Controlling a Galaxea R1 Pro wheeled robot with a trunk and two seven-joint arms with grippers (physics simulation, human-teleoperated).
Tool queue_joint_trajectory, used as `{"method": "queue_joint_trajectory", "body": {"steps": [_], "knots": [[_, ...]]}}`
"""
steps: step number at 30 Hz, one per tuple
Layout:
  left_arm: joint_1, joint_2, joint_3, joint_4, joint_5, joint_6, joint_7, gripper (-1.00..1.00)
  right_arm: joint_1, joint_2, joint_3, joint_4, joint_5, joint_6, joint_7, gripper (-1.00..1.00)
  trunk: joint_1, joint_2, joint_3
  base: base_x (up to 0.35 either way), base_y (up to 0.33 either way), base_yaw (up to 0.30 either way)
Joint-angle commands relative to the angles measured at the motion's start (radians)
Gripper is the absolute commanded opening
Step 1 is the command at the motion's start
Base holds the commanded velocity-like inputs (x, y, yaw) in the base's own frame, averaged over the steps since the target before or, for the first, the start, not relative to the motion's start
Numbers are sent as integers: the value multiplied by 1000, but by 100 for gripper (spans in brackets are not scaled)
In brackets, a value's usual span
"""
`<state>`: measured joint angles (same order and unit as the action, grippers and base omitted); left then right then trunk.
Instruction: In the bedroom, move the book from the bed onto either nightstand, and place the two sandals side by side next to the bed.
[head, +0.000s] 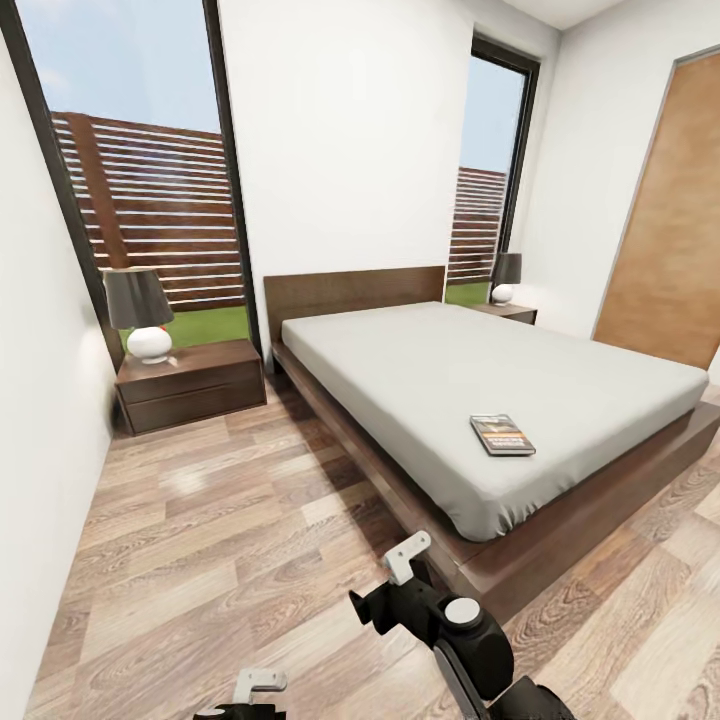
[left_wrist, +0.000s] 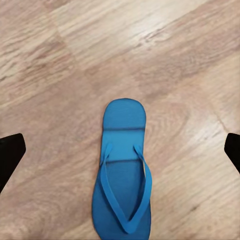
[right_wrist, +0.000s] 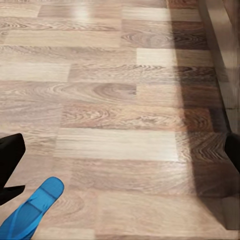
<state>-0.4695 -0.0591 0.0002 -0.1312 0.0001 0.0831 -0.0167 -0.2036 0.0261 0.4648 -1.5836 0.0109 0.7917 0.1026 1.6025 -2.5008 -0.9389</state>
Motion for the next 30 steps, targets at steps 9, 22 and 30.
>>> {"method": "queue_joint_trajectory", "body": {"steps": [9,22,30], "knots": [[0,0,0,-2,0,-2,-2,100,-16,-10,-84,-1,1,5,5,100,3,-2,-28,0,0,0],[0,0,0,-2,0,-16,-2,100,-31,-71,-148,-1,0,6,8,100,5,-3,-44,0,0,0],[0,0,0,-2,0,-17,-2,100,-36,-109,-209,-1,-8,5,12,100,8,-5,-71,0,0,0]]}}
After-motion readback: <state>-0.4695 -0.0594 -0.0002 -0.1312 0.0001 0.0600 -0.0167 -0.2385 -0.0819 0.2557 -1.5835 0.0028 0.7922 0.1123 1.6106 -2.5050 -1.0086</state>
